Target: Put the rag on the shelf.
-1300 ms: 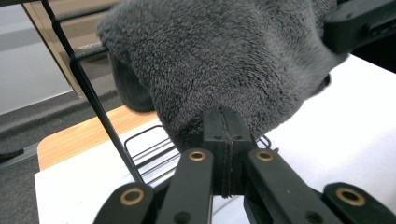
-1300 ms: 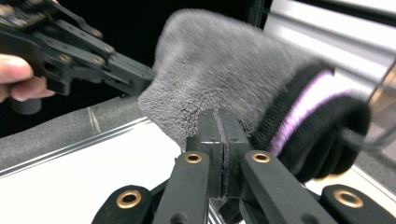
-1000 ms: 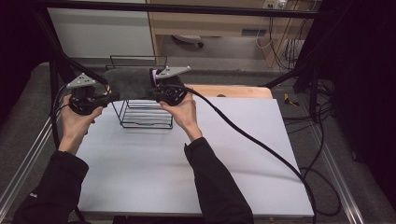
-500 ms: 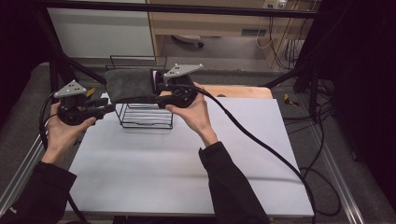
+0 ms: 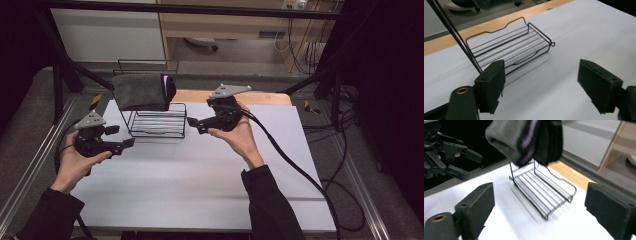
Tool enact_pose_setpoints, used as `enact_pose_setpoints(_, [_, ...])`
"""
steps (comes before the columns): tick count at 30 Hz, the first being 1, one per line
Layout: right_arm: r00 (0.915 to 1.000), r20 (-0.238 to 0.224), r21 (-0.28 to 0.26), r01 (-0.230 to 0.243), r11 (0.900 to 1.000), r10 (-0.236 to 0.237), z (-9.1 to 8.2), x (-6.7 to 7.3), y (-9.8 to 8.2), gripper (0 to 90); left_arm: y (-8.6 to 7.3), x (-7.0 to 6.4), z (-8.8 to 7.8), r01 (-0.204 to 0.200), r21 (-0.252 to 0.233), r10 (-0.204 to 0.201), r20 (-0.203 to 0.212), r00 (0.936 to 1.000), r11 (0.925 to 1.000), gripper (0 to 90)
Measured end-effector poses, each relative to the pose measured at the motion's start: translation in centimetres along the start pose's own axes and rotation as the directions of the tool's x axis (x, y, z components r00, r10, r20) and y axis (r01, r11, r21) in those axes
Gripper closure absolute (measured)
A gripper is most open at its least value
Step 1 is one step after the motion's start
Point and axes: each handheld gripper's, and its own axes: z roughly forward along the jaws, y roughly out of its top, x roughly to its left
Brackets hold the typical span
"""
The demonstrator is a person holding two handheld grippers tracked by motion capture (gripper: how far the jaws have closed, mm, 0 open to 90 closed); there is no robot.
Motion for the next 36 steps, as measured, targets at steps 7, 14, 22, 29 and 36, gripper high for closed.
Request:
enact_pose_setpoints(7, [0.9977, 0.053, 0.04, -0.044, 0.998, 0.042, -2.5, -1.7, -4.0, 1.6, -2.0, -1.2, 1.5, 0.004, 0.003, -0.004, 0.024, 0.9997, 1.0, 9.3])
enact_pose_setpoints(14, [0.9947, 0.065, 0.071, -0.084, 0.994, 0.08, -4.3, -3.2, -9.0, 0.9, -4.6, -2.0, 3.6, 0.001, 0.015, -0.001, 0.048, 0.9989, 0.9999, 6.4])
enact_pose_setpoints(22, [0.9882, 0.039, 0.068, -0.15, 0.986, 0.148, -6.5, -5.1, -15.4, 0.8, -7.1, -2.6, 5.1, 0.002, 0.031, -0.004, 0.065, 0.9979, 0.9995, 7.1])
enact_pose_setpoints(29, [0.9818, 0.052, 0.094, -0.187, 0.978, 0.183, -8.2, -5.8, -19.9, 0.8, -8.7, -2.7, 5.3, -0.012, 0.027, 0.01, 0.068, 0.9976, 0.9996, 9.9])
enact_pose_setpoints(36, [0.9761, 0.076, 0.097, -0.21, 0.973, 0.203, -9.8, -6.4, -23.1, 0.8, -9.9, -2.6, 5.1, -0.032, 0.027, 0.03, 0.065, 0.9974, 0.9991, 9.9])
